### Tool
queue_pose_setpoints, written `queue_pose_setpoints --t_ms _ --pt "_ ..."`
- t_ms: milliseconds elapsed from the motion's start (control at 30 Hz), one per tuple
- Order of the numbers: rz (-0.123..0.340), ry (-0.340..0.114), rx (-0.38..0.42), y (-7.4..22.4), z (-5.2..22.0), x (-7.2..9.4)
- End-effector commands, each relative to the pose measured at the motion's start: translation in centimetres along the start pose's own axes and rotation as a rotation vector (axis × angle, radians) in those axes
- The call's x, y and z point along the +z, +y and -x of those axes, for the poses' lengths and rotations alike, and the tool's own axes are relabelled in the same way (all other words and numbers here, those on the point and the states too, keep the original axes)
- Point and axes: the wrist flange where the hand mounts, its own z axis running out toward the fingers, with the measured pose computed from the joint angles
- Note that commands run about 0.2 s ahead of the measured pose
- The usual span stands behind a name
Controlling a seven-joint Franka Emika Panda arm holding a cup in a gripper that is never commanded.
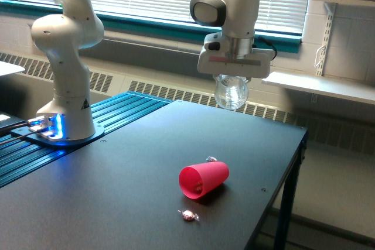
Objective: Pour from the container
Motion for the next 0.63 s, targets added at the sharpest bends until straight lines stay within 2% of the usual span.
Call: queue_pose_setpoints --t_ms 33,400,633 --pt "-0.022 0.008 -0.001 0.7 0.5 -0.3" --pt "-0.051 0.023 -0.016 1.2 0.4 -0.6" --pt "-0.043 0.036 -0.012 1.7 -0.1 -0.4"
